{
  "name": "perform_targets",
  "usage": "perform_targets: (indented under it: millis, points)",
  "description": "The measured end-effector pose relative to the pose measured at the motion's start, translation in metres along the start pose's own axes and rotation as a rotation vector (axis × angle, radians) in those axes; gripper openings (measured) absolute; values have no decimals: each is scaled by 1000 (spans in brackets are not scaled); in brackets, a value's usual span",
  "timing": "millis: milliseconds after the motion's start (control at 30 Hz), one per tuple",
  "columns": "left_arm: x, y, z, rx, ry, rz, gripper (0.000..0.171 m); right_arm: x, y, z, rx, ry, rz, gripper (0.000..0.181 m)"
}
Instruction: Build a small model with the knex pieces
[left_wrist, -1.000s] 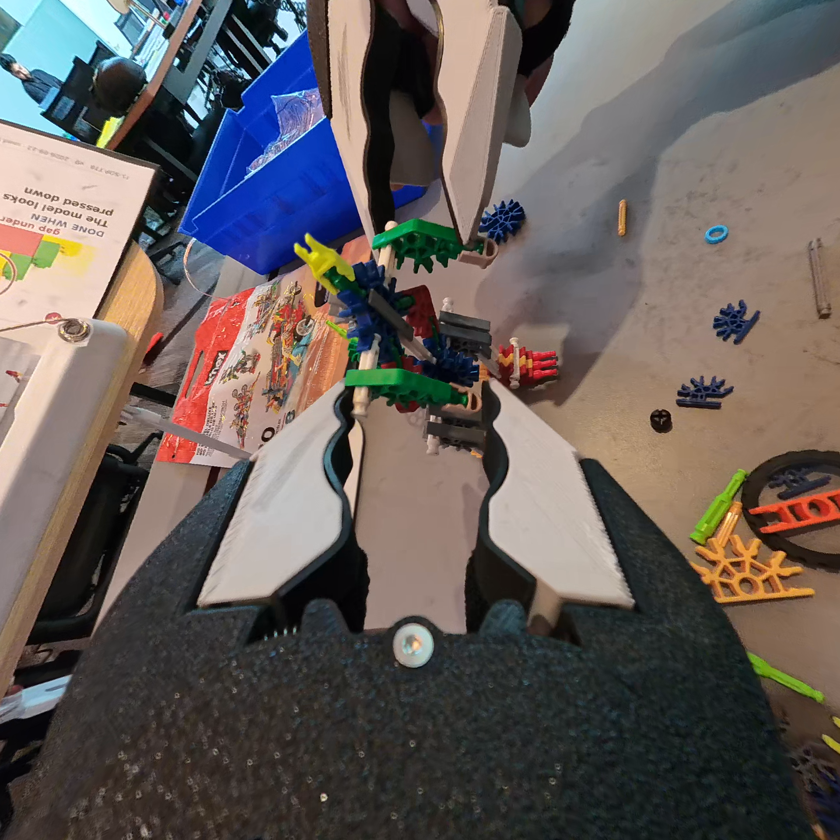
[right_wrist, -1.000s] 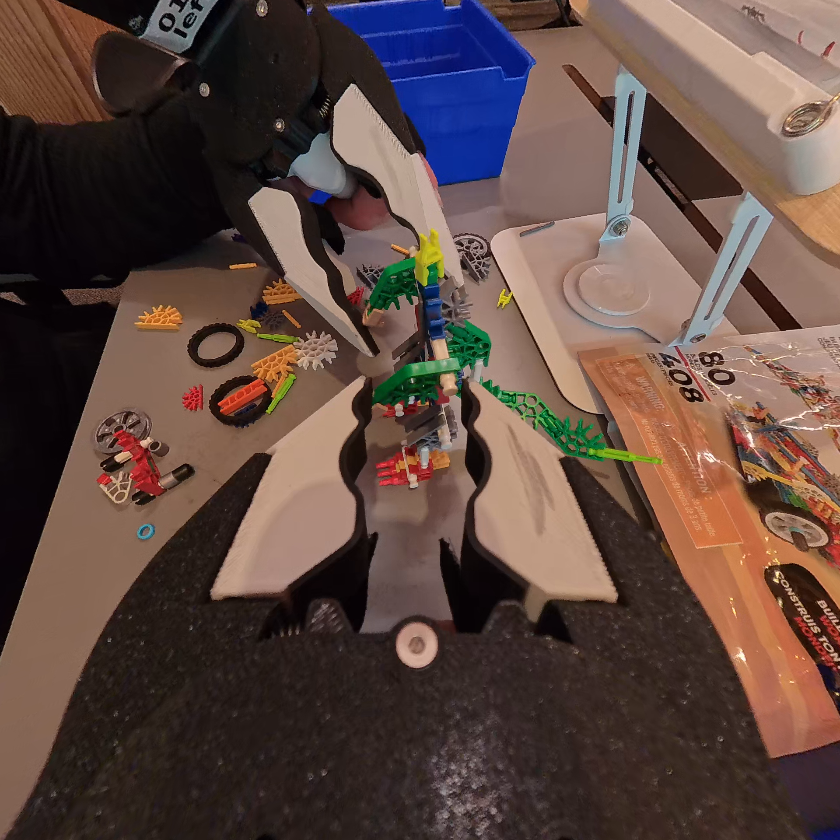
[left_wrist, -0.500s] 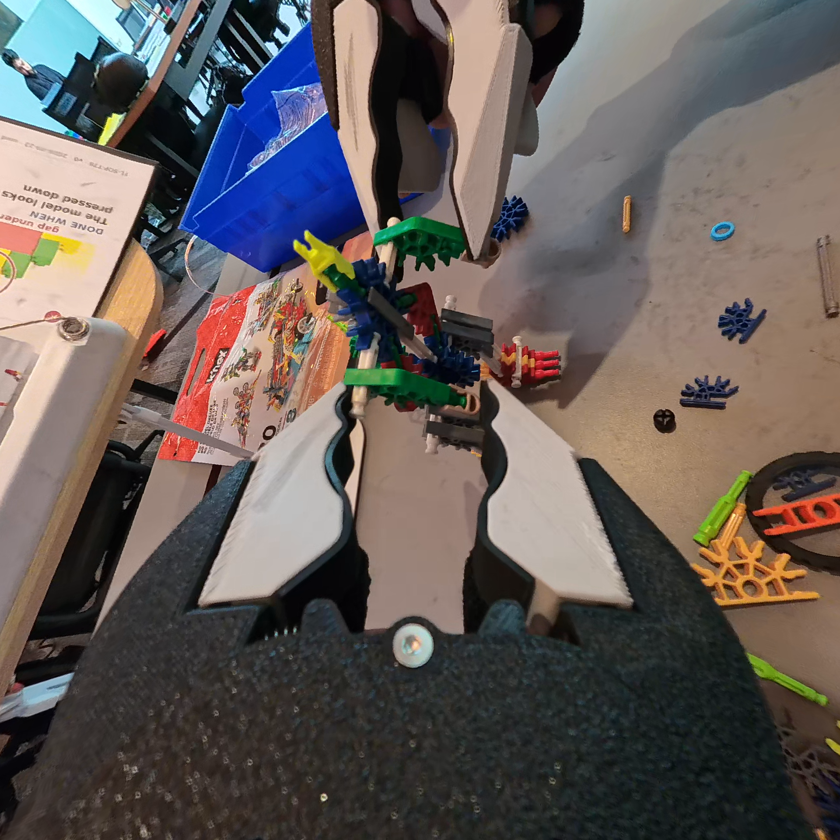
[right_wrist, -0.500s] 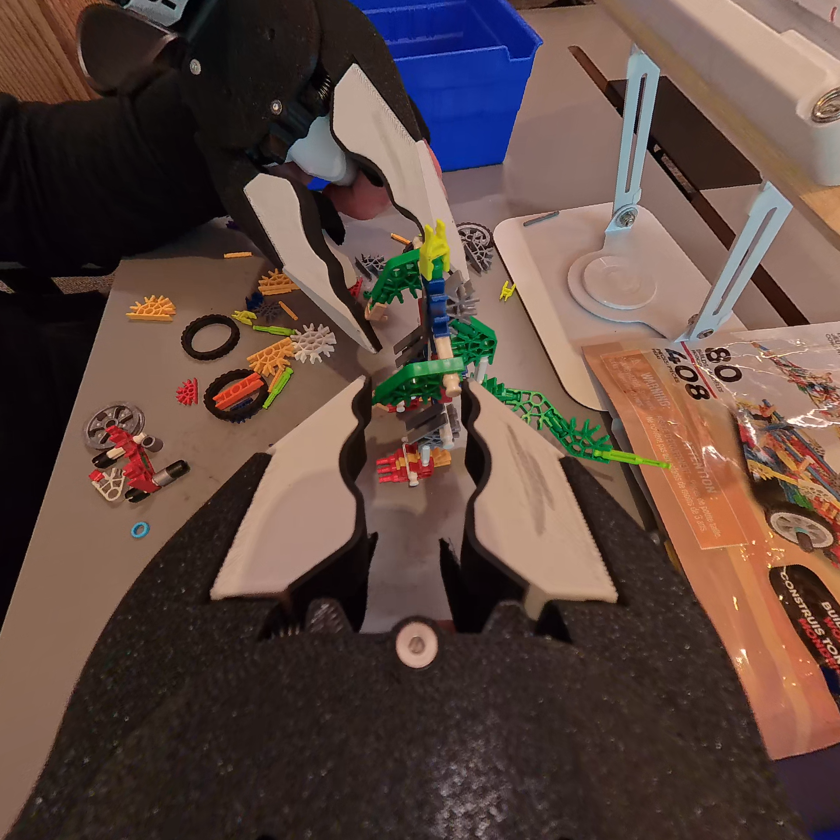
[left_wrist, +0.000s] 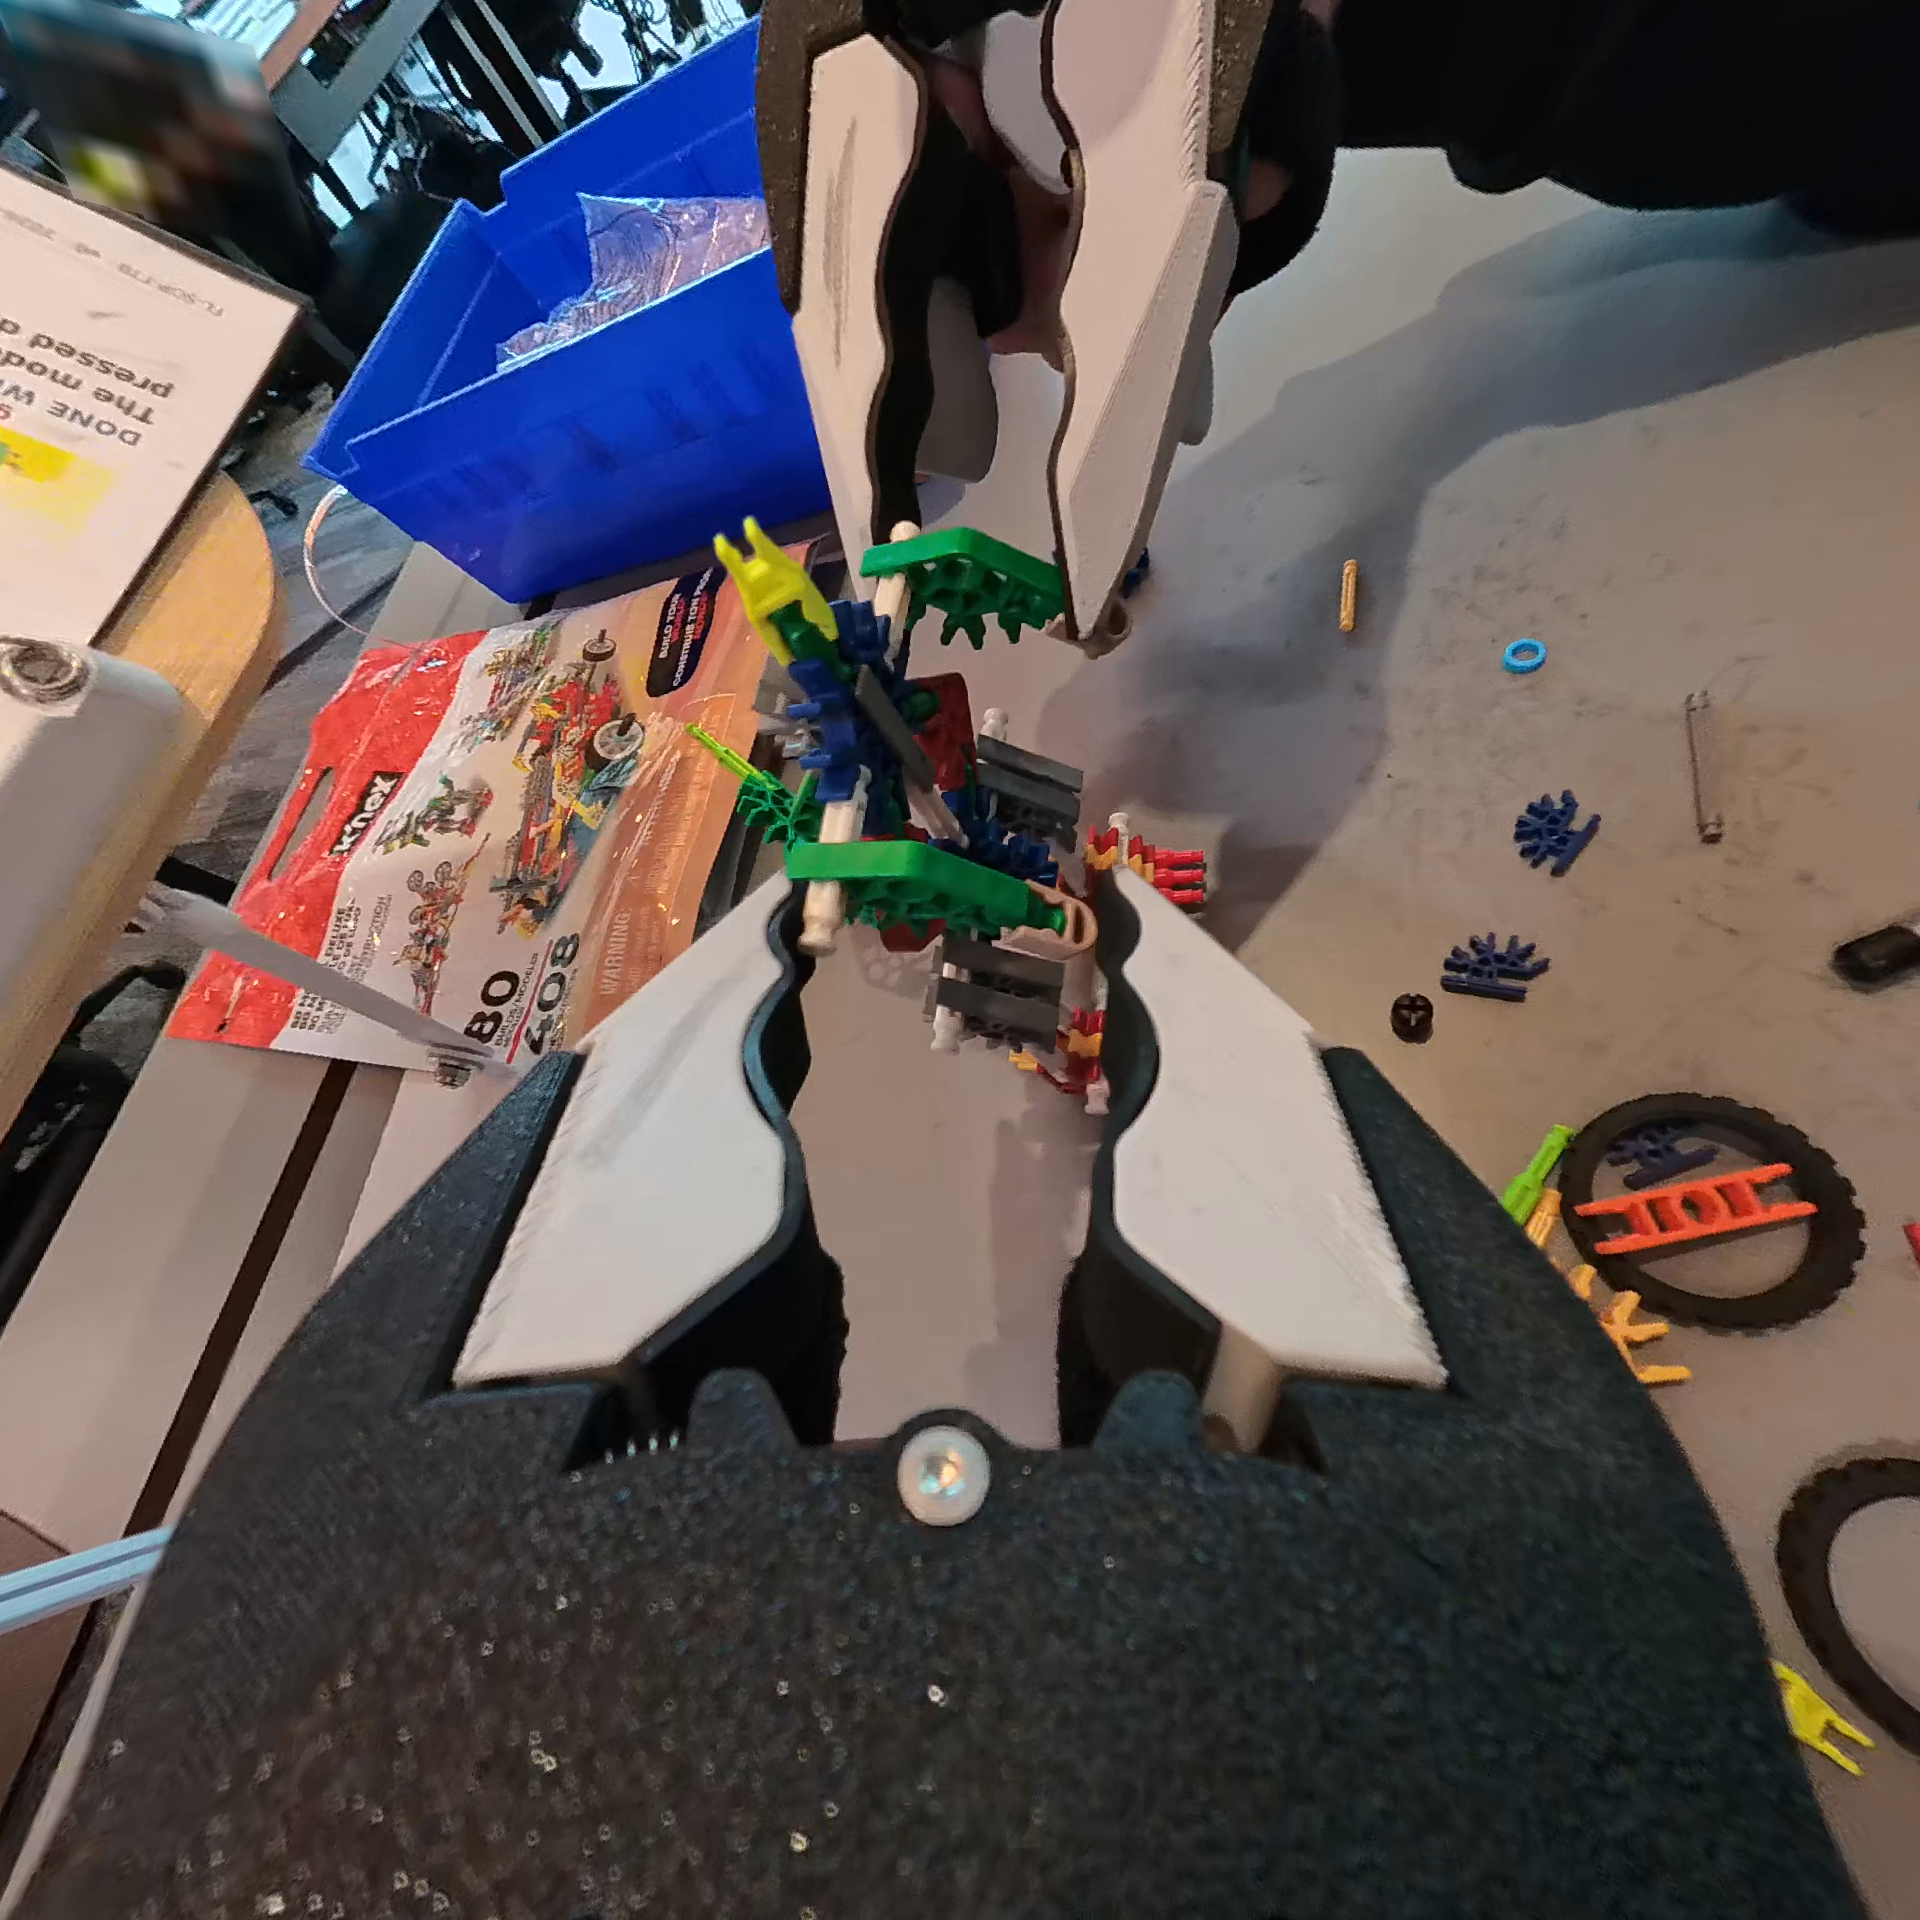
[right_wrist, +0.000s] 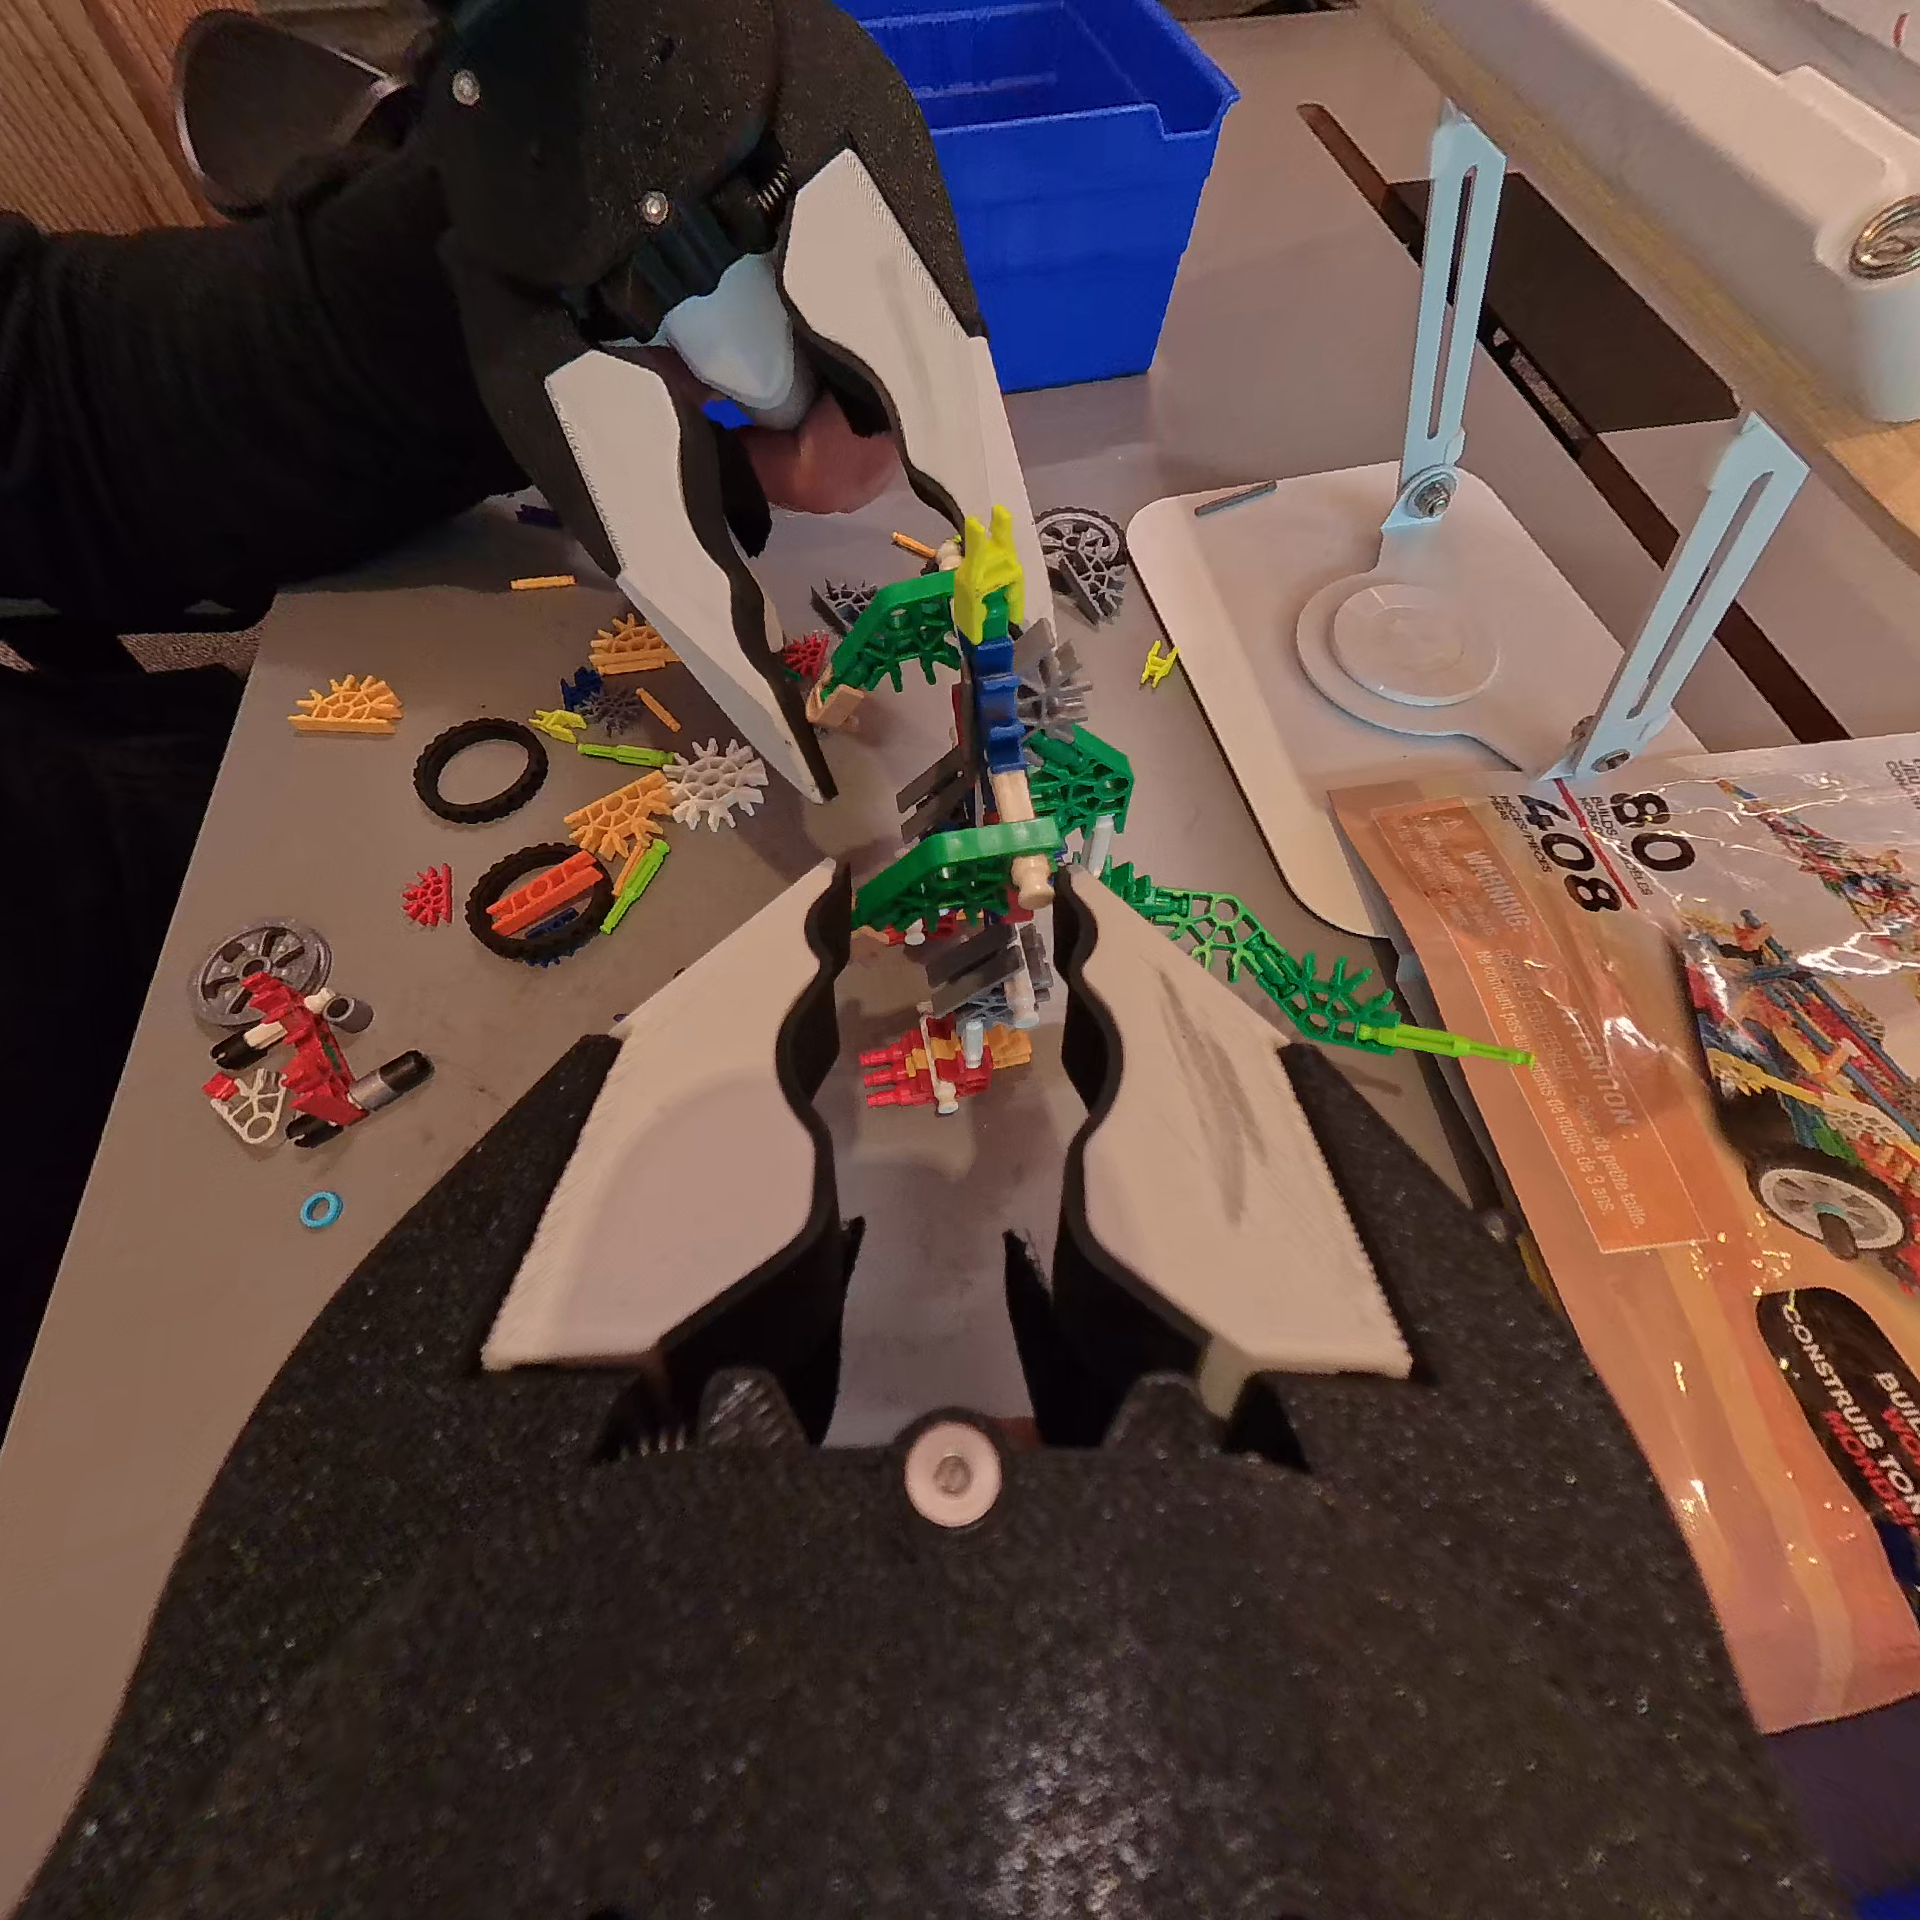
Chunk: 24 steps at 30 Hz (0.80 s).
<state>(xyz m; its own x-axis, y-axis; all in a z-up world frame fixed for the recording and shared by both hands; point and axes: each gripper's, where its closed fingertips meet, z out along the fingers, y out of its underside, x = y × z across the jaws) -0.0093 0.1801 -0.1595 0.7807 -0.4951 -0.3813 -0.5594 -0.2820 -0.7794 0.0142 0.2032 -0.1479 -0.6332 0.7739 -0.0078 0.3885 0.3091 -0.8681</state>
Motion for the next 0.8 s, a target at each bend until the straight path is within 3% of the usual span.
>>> perform_targets:
  millis: [600,800]
  points:
    - [1,-2,4,9,-29,67,52,-3,-2,1,36,-60,68,36]
    - [0,2,6,-9,-35,70,52,-1,-7,-3,109,-72,85,31]
